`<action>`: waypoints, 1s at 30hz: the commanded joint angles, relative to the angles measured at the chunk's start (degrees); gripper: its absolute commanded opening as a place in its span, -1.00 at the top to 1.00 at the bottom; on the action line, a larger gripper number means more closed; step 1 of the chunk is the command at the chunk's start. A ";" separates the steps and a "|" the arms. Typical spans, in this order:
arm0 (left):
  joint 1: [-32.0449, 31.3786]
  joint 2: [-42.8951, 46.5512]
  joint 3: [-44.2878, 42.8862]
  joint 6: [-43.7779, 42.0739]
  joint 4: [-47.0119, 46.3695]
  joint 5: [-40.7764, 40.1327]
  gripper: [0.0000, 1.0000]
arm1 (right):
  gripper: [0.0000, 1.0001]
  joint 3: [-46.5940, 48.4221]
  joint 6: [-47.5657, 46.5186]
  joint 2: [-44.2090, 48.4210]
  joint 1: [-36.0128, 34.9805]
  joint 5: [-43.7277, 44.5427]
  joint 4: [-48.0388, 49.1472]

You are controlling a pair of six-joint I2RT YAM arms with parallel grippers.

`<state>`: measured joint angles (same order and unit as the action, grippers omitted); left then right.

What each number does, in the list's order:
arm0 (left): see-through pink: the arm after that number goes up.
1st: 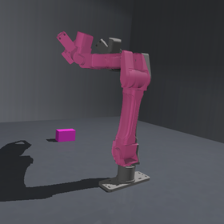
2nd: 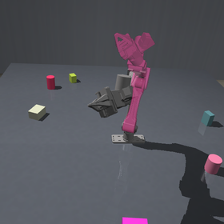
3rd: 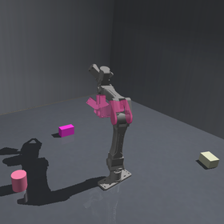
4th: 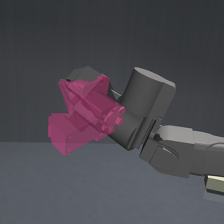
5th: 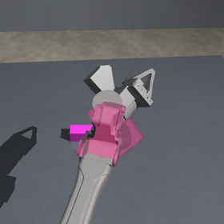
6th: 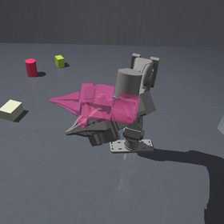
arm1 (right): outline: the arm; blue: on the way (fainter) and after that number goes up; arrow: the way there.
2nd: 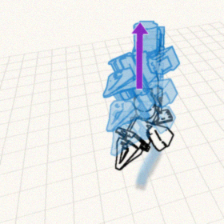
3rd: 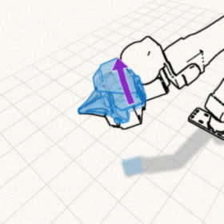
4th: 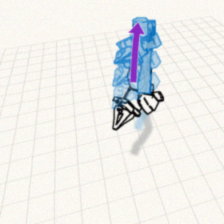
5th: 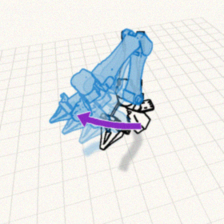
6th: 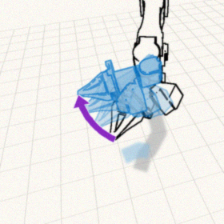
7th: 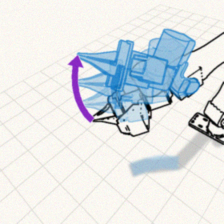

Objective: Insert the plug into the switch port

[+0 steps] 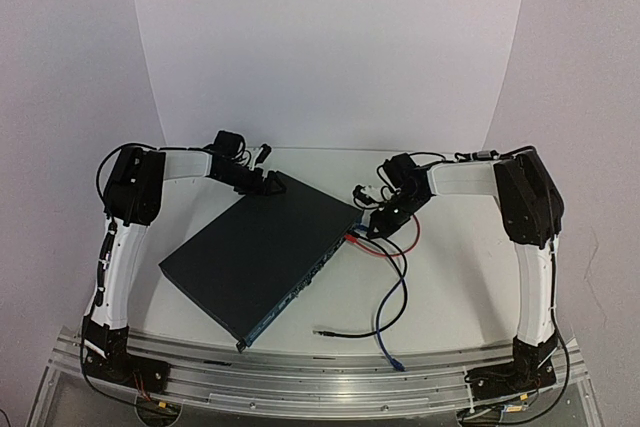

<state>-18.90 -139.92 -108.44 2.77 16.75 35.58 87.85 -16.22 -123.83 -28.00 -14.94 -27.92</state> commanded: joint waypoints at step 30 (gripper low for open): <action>-0.97 -0.36 -2.28 -2.68 4.64 5.82 -0.93 | 1.00 1.28 5.01 2.40 -2.33 6.05 3.84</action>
<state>-18.68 -139.94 -108.44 1.17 17.62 36.18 87.85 -10.96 -123.83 -29.95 -10.18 -28.43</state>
